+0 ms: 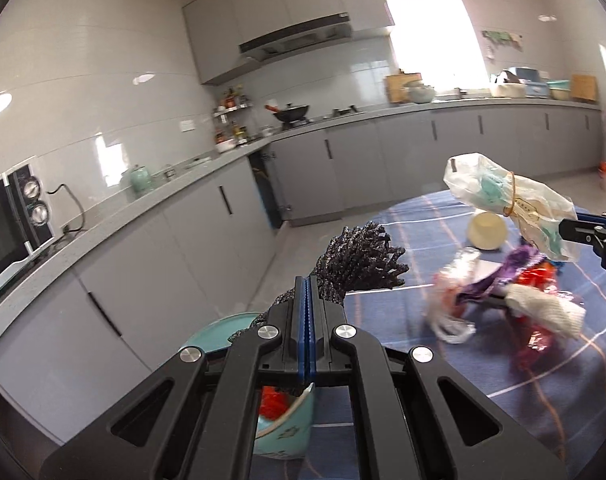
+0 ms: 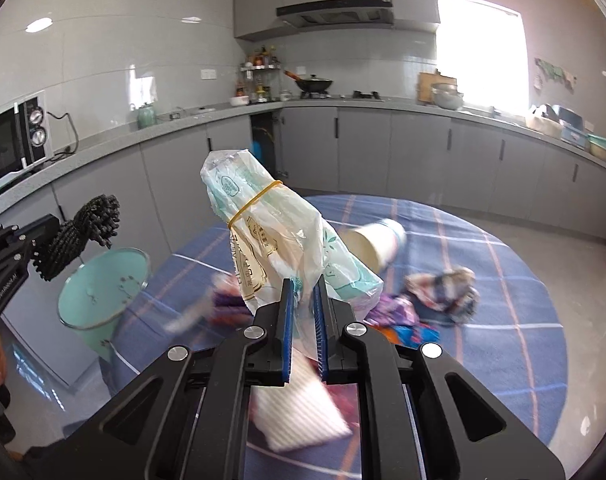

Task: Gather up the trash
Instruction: 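Carry scrubber and bundle over the wastebasket and open both tools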

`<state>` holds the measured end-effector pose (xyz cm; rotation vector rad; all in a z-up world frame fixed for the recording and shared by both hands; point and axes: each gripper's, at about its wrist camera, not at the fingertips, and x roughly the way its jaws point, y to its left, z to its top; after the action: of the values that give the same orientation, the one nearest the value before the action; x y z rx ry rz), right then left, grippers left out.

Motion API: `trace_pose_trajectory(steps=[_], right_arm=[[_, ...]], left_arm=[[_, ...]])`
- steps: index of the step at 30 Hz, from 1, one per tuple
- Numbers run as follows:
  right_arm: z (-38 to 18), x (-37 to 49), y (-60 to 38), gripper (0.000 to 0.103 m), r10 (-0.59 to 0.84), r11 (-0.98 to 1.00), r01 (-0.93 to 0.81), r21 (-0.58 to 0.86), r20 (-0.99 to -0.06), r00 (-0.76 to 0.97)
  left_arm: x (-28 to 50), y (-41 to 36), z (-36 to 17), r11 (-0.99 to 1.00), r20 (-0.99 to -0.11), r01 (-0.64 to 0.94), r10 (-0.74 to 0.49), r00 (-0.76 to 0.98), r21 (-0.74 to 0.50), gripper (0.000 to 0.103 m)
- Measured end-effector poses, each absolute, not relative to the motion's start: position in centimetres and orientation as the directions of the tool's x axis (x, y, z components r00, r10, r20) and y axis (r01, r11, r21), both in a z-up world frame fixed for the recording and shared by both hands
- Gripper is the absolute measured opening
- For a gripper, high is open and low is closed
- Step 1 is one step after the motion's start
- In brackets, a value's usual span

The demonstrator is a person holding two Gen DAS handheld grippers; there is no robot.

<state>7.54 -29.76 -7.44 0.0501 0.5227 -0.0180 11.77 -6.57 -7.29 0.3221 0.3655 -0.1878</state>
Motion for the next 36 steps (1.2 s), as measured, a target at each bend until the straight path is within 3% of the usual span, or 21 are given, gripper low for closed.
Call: trace_pose_trajectory(steps=[18,36], right_arm=[[-5.5,13.5,-20.6,0.011,0.165,0.986,-0.156,0.058,-0.444,0.881],[-6.2,17.6,-15.8,0.011,0.227,0.971,-0.234,0.045,-0.477,0.849]], left_arm=[[14.5,0.4,-6.8,0.961,-0.348,0.018,0.083,0.934,0.278,0.002],[17.2,5.4,-7.4,0.952,-0.348,-0.127,0.223,0.911,0.278,0.002]])
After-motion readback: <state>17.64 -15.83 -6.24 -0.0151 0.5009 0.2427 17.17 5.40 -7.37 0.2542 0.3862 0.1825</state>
